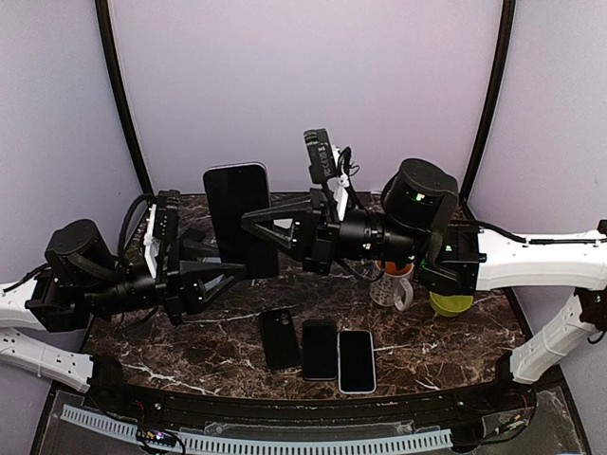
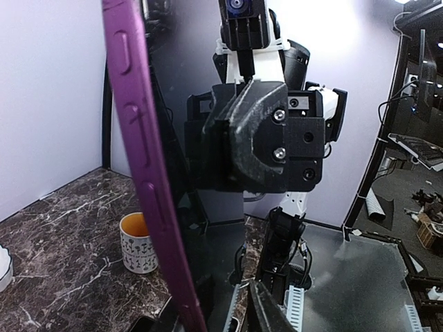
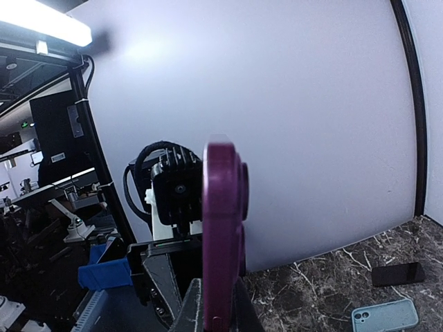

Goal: Put the phone into the phone case
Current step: Pass from the right arm to the left, then pass from the left arm to the right, then install the phone into the phone case.

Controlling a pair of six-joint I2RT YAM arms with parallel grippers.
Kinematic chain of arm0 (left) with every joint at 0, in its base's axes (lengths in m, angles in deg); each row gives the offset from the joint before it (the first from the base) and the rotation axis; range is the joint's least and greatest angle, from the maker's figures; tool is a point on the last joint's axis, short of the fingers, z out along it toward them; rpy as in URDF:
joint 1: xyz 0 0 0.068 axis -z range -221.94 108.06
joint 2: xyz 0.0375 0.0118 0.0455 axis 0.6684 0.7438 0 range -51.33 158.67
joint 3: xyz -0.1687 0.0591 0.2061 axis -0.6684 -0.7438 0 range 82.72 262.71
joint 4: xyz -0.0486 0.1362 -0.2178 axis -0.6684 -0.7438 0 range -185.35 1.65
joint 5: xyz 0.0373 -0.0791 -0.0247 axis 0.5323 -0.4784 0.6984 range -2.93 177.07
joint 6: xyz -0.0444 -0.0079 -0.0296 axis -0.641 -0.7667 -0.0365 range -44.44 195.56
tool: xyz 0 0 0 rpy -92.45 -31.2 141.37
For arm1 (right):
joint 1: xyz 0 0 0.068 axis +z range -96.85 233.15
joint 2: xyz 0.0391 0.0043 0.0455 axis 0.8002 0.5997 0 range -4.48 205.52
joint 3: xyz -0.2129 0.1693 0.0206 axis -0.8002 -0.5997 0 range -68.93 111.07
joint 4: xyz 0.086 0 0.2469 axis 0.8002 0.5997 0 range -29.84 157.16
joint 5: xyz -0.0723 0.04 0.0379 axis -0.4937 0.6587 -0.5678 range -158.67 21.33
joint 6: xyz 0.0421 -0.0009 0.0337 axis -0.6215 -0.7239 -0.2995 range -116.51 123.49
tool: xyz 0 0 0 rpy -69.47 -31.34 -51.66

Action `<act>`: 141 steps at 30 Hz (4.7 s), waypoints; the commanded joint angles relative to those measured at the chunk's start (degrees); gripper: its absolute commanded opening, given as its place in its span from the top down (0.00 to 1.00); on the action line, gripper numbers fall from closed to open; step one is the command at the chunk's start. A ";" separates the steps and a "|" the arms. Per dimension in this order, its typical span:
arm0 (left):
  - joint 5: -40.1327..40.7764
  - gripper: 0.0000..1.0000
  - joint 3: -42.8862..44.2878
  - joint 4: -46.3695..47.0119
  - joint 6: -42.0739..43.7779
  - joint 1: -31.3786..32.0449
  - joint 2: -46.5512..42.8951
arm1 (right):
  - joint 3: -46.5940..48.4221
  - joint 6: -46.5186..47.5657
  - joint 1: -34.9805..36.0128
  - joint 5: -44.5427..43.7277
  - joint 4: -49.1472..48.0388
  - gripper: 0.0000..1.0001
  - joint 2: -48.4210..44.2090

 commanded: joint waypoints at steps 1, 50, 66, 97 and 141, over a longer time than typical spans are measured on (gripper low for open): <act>-4.55 0.76 -1.71 7.15 0.44 -0.25 -0.10 | 1.76 -0.09 0.54 0.84 -5.79 1.00 -1.26; 26.02 1.00 -4.90 11.13 6.62 -0.23 5.28 | 17.16 1.88 4.06 -43.96 19.37 0.60 14.29; 18.20 0.18 -6.73 -24.77 -22.71 -13.15 10.45 | 6.25 -15.84 2.30 -50.12 32.45 1.00 17.99; 0.15 0.20 -8.78 -13.26 -21.42 -34.29 32.48 | 8.73 -29.42 6.58 -46.54 35.76 1.00 33.78; 3.08 0.20 -8.08 -15.02 -19.76 -34.24 30.63 | 12.59 -34.59 7.81 -48.48 49.59 0.44 40.70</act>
